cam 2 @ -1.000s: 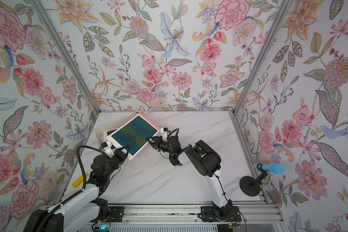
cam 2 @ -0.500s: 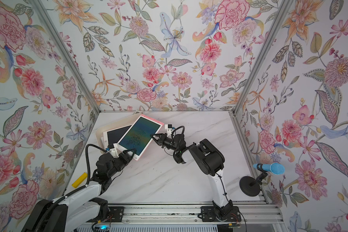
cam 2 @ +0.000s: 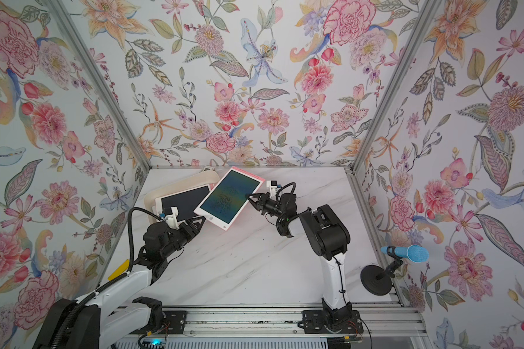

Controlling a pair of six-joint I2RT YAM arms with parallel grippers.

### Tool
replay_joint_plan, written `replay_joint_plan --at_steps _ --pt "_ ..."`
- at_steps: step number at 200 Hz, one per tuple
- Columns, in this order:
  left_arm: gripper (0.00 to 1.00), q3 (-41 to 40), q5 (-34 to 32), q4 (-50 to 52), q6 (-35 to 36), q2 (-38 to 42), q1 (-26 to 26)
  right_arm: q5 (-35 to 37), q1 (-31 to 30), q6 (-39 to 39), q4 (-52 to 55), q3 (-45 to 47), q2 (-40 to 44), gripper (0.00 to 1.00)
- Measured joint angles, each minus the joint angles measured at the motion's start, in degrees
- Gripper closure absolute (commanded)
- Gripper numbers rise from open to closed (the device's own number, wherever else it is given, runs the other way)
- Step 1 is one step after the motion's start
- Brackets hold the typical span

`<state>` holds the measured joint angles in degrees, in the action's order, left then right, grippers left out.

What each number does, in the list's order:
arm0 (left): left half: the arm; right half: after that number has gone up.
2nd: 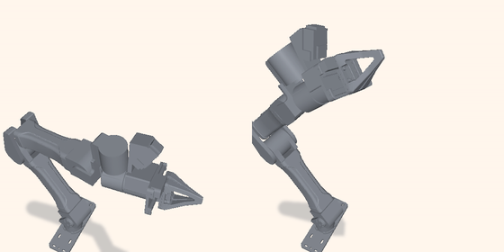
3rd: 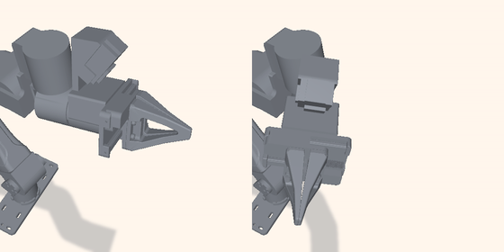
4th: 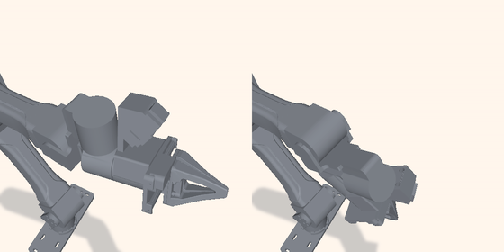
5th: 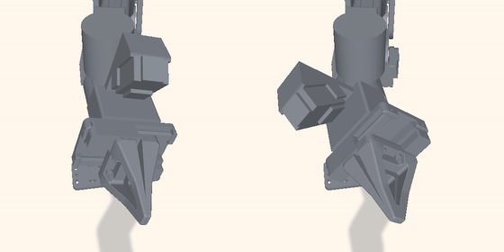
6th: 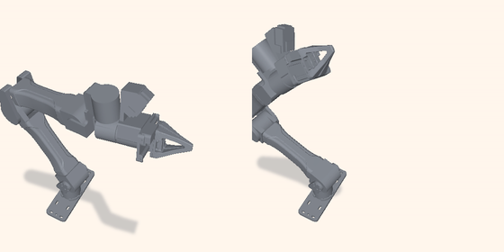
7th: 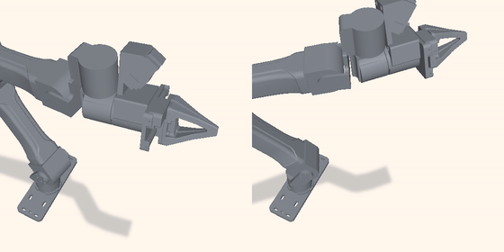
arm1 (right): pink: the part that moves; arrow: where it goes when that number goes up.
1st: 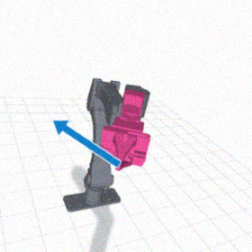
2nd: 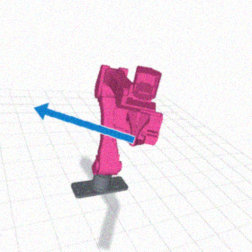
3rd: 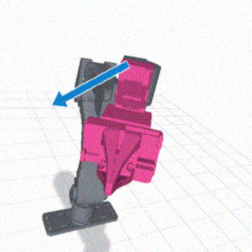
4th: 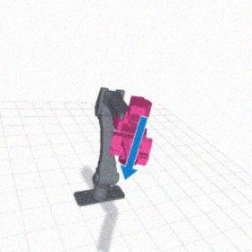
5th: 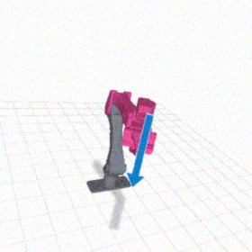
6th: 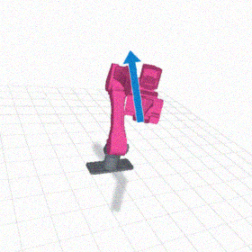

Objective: Take out the writing tablet from the storage box
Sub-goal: Place the writing tablet at the center of the board.

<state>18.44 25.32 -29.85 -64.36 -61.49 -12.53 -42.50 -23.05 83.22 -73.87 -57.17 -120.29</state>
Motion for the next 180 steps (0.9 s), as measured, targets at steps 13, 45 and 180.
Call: replay_joint_plan --at_steps 13,45,180 --pt "0.40 0.1 0.5 1.3 1.0 0.0 0.8 -2.4 2.6 0.0 1.0 0.0 1.0 1.00" --pt "0.40 1.7 1.6 5.1 4.1 -0.2 2.3 -8.9 8.8 -1.4 5.9 -1.2 2.9 1.00" --pt "0.40 8.0 6.3 9.2 13.7 -9.2 2.4 -28.0 24.4 -18.8 36.4 -31.4 -10.1 1.00"
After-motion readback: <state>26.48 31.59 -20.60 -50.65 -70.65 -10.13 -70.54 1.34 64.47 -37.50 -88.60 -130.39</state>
